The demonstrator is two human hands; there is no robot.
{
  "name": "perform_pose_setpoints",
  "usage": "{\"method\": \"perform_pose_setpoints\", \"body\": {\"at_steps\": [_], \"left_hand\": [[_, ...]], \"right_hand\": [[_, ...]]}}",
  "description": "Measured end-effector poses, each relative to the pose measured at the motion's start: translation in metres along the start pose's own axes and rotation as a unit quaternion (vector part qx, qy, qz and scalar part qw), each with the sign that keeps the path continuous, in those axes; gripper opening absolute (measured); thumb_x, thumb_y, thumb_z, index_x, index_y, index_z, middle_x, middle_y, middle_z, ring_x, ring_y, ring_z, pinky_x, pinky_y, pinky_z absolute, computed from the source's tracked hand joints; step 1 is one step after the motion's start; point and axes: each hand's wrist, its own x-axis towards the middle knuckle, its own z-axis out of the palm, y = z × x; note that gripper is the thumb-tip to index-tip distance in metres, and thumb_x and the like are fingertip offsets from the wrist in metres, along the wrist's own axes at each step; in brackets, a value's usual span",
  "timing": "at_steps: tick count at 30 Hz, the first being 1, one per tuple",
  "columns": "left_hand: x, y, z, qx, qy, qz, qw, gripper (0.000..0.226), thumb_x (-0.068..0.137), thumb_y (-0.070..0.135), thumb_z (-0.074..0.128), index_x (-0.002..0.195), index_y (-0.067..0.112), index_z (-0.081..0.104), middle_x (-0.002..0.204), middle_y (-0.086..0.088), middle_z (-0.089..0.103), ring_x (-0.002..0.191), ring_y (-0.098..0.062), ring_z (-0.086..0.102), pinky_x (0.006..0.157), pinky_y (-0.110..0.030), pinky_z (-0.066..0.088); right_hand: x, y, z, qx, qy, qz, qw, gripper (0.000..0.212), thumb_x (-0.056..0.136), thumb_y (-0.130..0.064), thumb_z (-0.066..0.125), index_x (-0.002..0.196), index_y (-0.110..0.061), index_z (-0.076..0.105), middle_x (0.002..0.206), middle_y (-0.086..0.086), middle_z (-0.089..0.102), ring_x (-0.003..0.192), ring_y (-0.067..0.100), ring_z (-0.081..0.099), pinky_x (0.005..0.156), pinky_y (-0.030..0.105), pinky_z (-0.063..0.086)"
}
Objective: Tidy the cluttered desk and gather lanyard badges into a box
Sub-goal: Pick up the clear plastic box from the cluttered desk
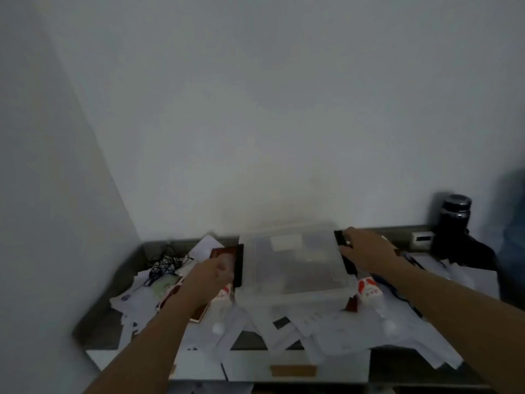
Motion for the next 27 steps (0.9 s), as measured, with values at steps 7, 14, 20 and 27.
{"method": "perform_pose_setpoints", "body": {"at_steps": [7,14,20,27], "left_hand": [[0.045,-0.016,0.062,-0.102,-0.014,-0.030,0.994,0.047,0.093,0.028,0.060,0.132,0.007,0.045,0.119,-0.010,0.061,0.097,-0.020,0.059,0.076,-0.020,0.045],[0.084,-0.007,0.100,-0.123,0.118,-0.042,0.984,0.029,0.093,0.033,0.055,0.113,0.013,0.052,0.098,-0.001,0.053,0.088,-0.016,0.054,0.075,-0.030,0.050],[0.110,-0.017,0.116,-0.171,0.078,-0.064,0.980,0.021,0.097,0.037,0.050,0.097,0.016,0.052,0.079,0.005,0.052,0.069,-0.008,0.054,0.054,-0.018,0.039],[0.106,-0.031,0.112,-0.348,-0.032,-0.081,0.934,0.010,0.098,0.033,0.051,0.098,0.038,0.042,0.091,0.013,0.053,0.078,0.003,0.050,0.052,-0.011,0.044]], "right_hand": [[0.031,0.006,0.045,0.056,-0.036,0.074,0.995,0.053,0.094,-0.044,0.052,0.133,-0.011,0.040,0.123,0.013,0.056,0.104,0.030,0.058,0.085,0.040,0.051],[0.047,0.000,0.083,0.059,-0.005,0.162,0.985,0.067,0.100,-0.047,0.037,0.153,-0.012,0.014,0.131,0.017,0.054,0.105,0.035,0.059,0.080,0.040,0.047],[0.059,0.013,0.096,0.072,0.040,0.178,0.981,0.054,0.102,-0.043,0.035,0.150,-0.020,0.027,0.107,0.015,0.067,0.089,0.032,0.063,0.070,0.036,0.044],[0.062,0.038,0.101,0.189,0.038,0.159,0.968,0.049,0.100,-0.046,0.037,0.144,-0.024,0.041,0.127,0.010,0.062,0.105,0.029,0.060,0.088,0.039,0.047]]}}
